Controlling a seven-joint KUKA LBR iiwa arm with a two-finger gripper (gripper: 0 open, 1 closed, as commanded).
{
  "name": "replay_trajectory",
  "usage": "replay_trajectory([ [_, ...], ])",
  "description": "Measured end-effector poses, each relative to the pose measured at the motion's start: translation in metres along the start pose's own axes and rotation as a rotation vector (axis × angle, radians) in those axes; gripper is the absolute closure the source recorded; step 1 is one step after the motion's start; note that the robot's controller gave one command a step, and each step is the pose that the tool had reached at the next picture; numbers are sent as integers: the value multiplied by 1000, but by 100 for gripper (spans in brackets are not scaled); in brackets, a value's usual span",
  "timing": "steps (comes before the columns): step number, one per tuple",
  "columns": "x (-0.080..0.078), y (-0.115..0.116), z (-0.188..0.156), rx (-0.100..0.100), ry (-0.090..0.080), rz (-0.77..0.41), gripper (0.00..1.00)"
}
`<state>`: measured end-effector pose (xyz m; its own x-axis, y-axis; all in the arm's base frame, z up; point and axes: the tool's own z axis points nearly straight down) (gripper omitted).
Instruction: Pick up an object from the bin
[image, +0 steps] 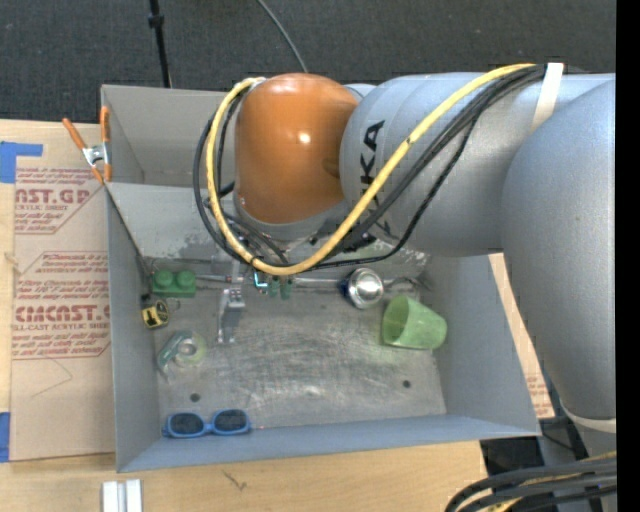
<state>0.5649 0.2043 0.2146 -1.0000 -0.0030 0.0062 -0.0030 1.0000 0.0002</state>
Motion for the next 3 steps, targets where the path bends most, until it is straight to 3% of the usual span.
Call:
replay_trajectory([
  [1, 31, 15, 115, 1, -1, -234, 0],
  [2, 28, 16, 112, -1, -6, -232, 100],
  [3, 15, 5, -54, -1, -18, -277, 100],
])
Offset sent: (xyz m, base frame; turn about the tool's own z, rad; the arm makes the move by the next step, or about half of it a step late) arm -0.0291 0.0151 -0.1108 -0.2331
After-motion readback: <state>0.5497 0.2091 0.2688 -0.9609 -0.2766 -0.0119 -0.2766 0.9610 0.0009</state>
